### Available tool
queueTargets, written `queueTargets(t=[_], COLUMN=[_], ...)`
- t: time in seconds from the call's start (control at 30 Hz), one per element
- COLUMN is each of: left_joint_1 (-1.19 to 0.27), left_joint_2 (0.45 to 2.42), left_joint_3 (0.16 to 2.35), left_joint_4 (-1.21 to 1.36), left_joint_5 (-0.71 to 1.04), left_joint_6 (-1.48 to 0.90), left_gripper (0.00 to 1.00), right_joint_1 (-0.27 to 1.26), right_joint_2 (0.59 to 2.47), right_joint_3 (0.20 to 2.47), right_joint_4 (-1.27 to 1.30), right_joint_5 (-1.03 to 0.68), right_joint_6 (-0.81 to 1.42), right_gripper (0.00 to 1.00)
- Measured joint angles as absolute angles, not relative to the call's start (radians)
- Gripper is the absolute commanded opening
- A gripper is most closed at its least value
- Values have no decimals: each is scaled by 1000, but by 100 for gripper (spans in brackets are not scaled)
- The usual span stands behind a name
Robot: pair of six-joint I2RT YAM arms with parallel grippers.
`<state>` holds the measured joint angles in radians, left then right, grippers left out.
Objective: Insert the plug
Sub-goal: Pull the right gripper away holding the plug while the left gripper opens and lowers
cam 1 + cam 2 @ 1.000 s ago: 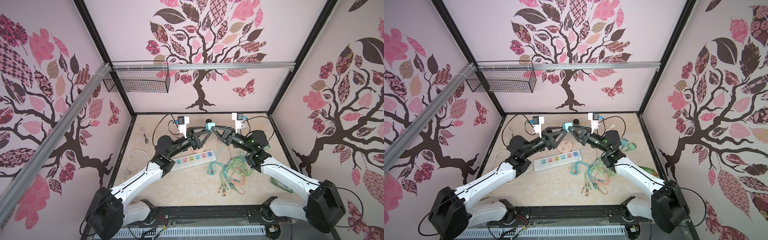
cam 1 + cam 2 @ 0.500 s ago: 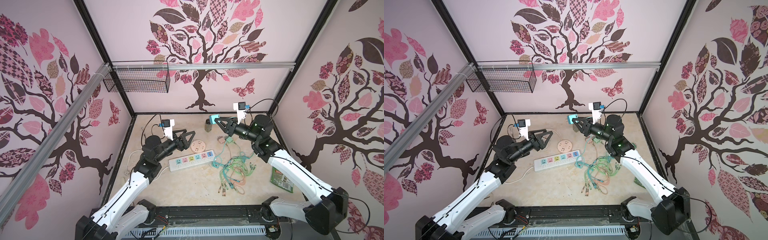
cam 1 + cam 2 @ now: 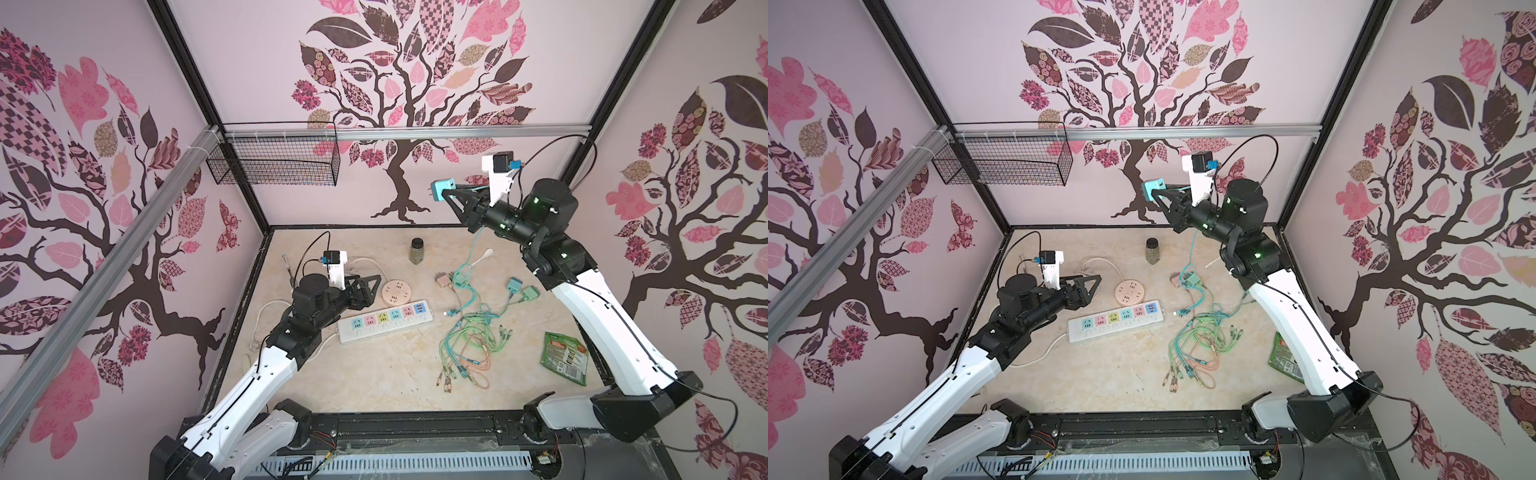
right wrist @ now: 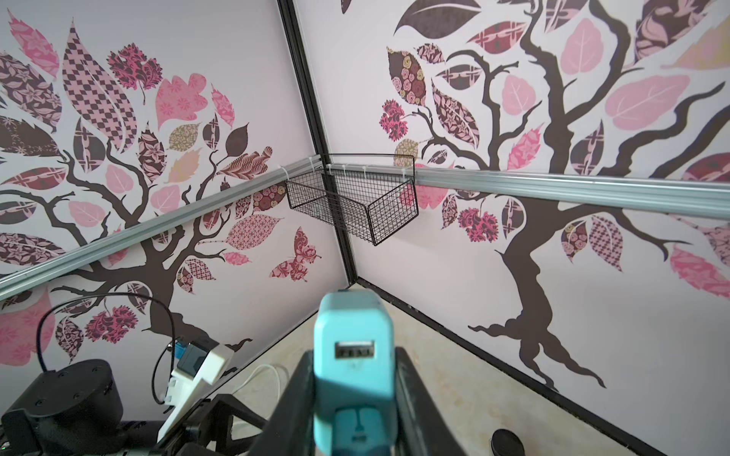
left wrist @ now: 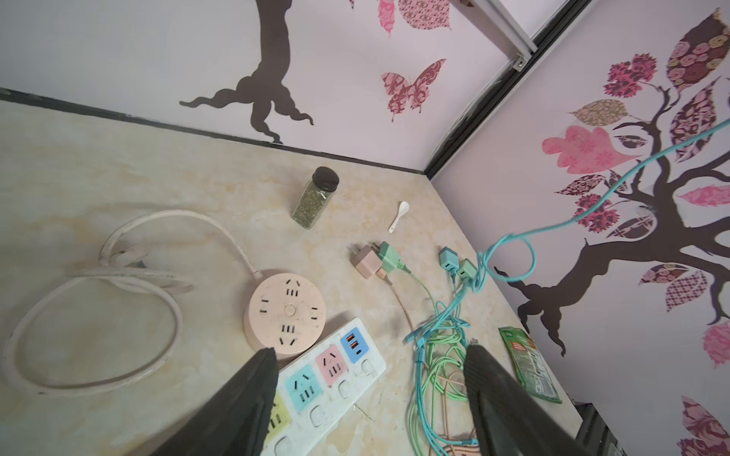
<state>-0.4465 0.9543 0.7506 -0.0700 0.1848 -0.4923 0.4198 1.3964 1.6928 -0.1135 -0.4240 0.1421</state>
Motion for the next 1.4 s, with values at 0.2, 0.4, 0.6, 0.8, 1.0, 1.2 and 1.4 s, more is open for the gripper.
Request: queueTargets(t=[0.2,0.4,0.6,0.8,1.0,1.2,1.4], left_joint_1=[-445,-444,-443,-443,-439,-437,-435], left_joint_2=[954,954,954,952,980,1050,1151], left_joint_3=[751,751,751,751,751,749,738], left_joint_4=[-134,-183,-236,-267,-261,-208,-137], left_joint_5=[135,111,89,62,39,28,30], left_joint_6=[-483,-472,-461,-448,-455,-473,-495], left_gripper=[77,77,77,76,75,73,71], right_joint_1=[408,381,376,375,379,402,426], right_joint_2=[1495,1621,1751,1861,1926,1943,1943], right_joint_3=[1862,2015,2120,2155,2156,2119,1960], right_joint_4=[-154,-163,-201,-205,-199,-184,-157], right_joint_5=[-412,-418,-438,-493,-545,-556,-552], right_joint_6=[92,61,36,48,79,79,57], right_gripper=[4,4,4,4,4,4,4])
